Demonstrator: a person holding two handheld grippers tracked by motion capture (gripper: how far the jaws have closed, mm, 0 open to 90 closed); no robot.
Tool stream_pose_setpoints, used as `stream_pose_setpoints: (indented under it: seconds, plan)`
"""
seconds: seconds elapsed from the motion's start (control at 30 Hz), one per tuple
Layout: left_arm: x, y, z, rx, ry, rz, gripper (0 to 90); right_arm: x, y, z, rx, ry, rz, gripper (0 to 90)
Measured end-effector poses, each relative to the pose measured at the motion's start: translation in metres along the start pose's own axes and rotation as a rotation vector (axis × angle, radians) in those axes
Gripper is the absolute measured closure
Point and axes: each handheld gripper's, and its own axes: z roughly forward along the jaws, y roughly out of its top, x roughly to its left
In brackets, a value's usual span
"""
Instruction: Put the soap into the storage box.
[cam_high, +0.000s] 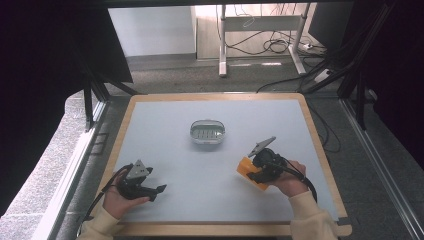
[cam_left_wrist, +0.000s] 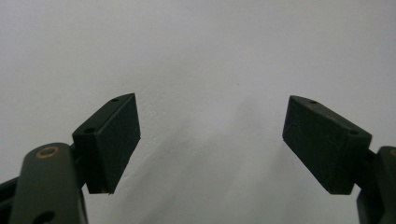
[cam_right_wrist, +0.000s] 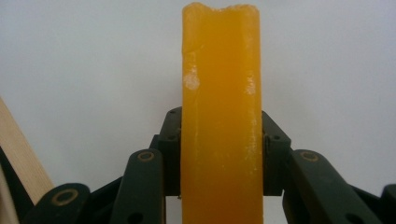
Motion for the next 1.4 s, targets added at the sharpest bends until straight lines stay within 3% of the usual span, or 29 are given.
stream_pose_setpoints:
  seconds: [0.3, 0.8, 1.23, 1.4]
  plan:
    - [0.001, 0.000, 0.000, 0.000, -0.001, -0.001, 19.1, -0.005, 0.012, -0.003, -0.018, 0.029, -0.021, 61.6]
    - [0.001, 0.000, -0.003, -0.009, 0.000, -0.005, 19.1, -0.014, 0.032, -0.014, -0.057, 0.028, -0.055, 61.5]
    - [-0.001, 0.000, -0.002, -0.005, -0.001, 0.000, 19.1, -0.024, 0.047, -0.017, -0.058, 0.034, -0.080, 61.6]
    - [0.000, 0.001, -0.002, -0.005, 0.000, 0.001, 19.1, -0.026, 0.053, -0.015, -0.055, 0.059, -0.090, 61.5]
